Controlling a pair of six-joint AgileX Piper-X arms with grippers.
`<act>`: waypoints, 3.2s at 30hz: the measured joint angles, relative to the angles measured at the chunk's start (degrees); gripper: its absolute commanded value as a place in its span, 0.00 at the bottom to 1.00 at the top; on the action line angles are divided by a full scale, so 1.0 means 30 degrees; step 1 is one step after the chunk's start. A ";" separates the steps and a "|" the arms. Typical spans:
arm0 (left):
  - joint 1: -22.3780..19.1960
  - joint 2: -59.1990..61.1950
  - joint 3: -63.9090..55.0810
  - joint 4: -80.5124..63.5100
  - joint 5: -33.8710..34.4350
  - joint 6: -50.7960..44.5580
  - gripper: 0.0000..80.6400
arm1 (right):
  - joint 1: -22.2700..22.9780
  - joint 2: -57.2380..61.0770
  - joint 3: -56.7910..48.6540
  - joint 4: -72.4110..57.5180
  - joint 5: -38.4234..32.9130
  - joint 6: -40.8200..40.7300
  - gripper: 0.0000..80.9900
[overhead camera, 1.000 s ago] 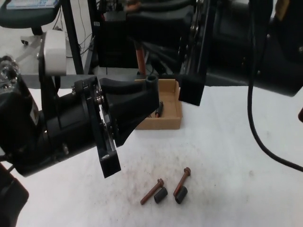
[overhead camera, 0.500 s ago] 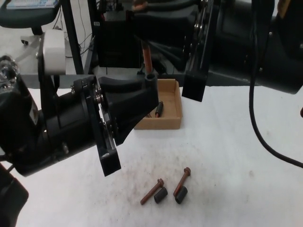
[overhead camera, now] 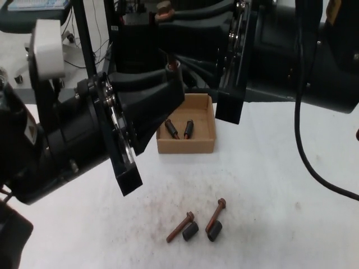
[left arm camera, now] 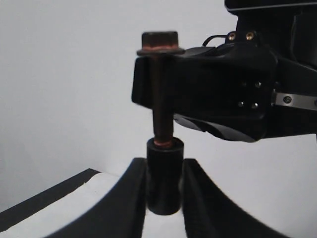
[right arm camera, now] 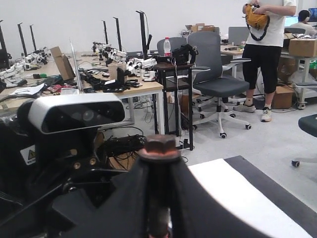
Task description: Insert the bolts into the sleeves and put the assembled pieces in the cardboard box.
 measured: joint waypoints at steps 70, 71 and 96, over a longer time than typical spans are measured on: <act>0.2384 0.5657 -0.6959 1.2987 -0.2350 0.2501 0.00 | -0.2425 -0.2832 -0.0031 0.4004 0.3906 -0.0489 0.01; 0.2416 0.6679 -0.8042 1.3794 -0.2350 0.2645 0.00 | -0.3071 -0.3537 -0.0031 0.6111 0.4290 -0.0489 0.01; 0.2403 2.5258 -2.7896 2.4944 -0.5328 0.2851 0.00 | -0.5965 -0.5459 -0.0031 1.5659 0.5024 -0.0489 0.01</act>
